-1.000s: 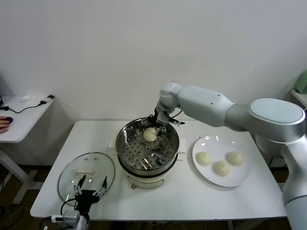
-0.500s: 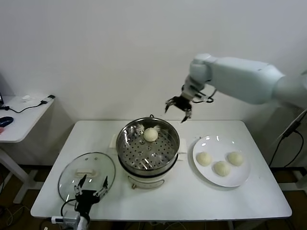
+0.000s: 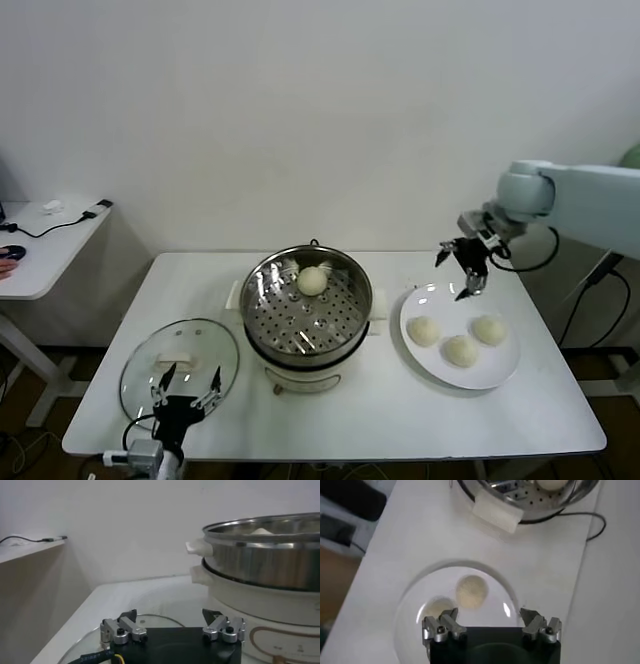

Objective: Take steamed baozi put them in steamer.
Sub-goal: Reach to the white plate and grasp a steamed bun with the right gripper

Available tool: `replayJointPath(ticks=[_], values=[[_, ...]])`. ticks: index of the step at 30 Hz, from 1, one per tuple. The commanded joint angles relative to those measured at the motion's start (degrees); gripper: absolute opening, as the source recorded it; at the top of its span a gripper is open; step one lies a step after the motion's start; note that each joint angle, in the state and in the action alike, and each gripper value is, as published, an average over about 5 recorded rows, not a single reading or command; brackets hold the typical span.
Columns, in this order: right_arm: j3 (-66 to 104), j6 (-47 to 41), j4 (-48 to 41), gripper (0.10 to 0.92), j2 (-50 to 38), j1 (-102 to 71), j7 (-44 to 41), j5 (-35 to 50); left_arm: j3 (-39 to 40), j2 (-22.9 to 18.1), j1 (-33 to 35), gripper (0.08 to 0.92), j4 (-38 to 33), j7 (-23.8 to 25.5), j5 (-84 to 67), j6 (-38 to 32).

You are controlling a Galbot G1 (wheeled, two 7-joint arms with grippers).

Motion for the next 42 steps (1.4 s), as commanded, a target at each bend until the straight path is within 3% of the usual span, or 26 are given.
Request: replayJointPath(ticks=[1,29,38,42], values=[[8.1,-10.6,-3.2,0.823,-1.2,-15.7,4.0,0.0,-0.2,0.0,0.2,0.823,0.0,0.0,0.0,0.0],[19.2,-11.6,-15.4,0.815,7.5,-27.0,5.6,-5.7,-1.2,0.3,1.3,0.823,-0.1,-0.1,-0.3,-1.0],[20.6,-11.5,-15.3,0.632,7.7,-26.9,4.8,-5.1,-1.4,0.4,1.4,0.823,-0.1,-0.2,-0.3,-1.0],[18.9,-11.1,-12.4,0.595,6.1,-22.7,3.3,-3.9,-1.5,0.3,1.5,0.823,-0.6,-0.1,-0.3,-0.9]])
